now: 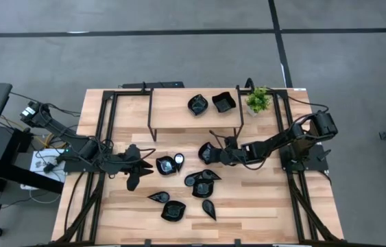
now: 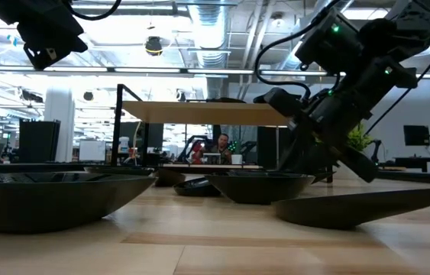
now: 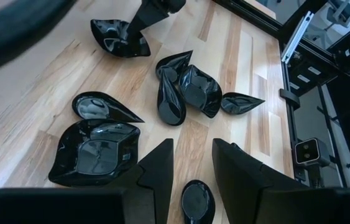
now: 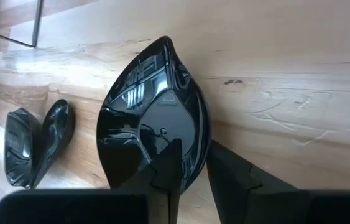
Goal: Pick & Place Mini shaped plates
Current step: Stack the black leaf shaped plate on the black leaf shaped plate on the shelf
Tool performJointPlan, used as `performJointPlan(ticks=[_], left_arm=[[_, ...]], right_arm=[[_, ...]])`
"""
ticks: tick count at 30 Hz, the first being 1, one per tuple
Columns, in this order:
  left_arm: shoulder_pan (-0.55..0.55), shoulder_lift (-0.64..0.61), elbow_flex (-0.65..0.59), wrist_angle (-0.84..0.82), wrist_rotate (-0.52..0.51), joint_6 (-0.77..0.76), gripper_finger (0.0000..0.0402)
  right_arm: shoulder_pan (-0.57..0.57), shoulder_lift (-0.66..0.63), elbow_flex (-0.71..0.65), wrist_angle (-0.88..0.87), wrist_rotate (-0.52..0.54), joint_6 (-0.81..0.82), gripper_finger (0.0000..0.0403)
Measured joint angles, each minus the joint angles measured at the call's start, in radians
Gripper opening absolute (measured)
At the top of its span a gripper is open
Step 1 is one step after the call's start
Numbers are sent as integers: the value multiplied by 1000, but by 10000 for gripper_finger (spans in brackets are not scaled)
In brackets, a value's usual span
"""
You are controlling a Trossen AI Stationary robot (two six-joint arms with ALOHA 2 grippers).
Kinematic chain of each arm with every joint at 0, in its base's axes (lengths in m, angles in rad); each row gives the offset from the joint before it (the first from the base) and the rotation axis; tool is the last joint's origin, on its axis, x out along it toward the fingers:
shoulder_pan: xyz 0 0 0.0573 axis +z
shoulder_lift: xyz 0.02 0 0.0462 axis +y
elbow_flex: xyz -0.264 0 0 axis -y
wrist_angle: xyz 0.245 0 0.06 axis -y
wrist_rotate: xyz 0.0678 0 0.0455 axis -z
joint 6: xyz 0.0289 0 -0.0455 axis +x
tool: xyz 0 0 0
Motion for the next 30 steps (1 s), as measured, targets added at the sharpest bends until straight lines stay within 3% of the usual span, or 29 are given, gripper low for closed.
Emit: performJointPlan(ticks=[17,30], left_arm=[[0,0,0,0,0,0,113],[0,0,0,0,0,0,113]], right_arm=[[25,-6,0,88,2,-1,69],[44,-136,0,43,34,-82,69]])
